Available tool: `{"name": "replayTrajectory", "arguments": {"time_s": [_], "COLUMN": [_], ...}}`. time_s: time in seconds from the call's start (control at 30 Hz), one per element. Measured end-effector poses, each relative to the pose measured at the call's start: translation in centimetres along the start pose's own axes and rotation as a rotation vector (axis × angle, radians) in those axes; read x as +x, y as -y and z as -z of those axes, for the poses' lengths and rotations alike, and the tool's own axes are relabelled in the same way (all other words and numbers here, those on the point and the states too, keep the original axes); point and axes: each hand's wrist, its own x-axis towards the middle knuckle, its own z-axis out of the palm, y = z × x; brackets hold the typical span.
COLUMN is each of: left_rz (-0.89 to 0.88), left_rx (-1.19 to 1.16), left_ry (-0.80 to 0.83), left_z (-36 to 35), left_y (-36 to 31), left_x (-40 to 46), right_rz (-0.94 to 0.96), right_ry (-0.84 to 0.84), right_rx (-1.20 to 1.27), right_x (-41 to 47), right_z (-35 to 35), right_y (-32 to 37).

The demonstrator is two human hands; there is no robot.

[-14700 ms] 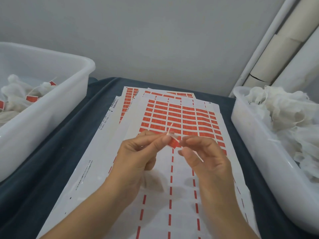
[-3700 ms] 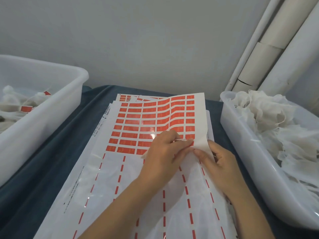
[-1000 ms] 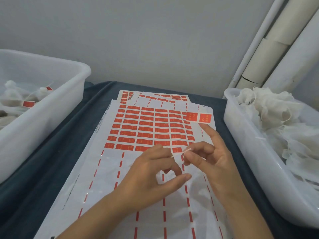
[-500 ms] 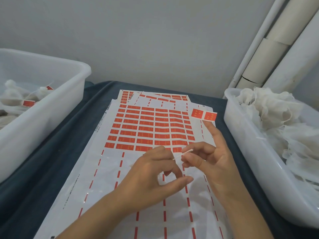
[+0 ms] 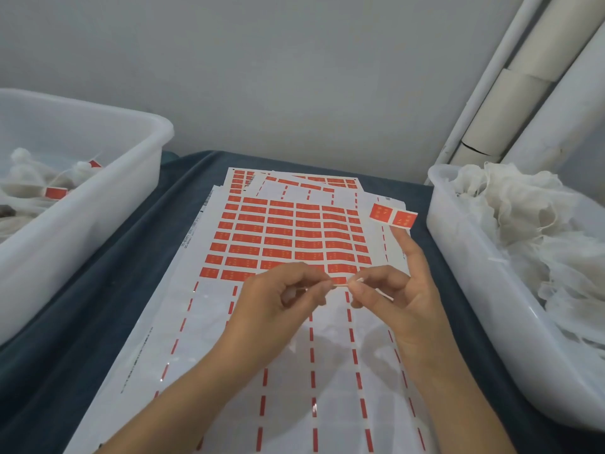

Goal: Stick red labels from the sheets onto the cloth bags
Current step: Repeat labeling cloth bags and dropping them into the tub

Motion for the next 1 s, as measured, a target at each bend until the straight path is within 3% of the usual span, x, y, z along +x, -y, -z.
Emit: {"name": "replayTrajectory", "arguments": {"time_s": [0.17,0.37,1.0], "left_rz": [0.12,0.102,0.149], "left_rx": [-0.056,0.003,-0.031], "left_ry": [-0.001,0.061,0.12], "left_z": [0.5,0.5,0.7], "left_y": [0.6,0.7,0.3], "left_x": [0.5,0.5,0.5], "right_rz": [-0.014,-0.017,0.09], "right_ry": [-0.105,0.196,0.132], "right_rx": [-0.057,-0.136,-0.311], "right_x": [-0.1,-0.6,-0.6], "right_z": [0.7,-0.2,-0.3], "right_y": [0.6,0.1,-0.4]}}
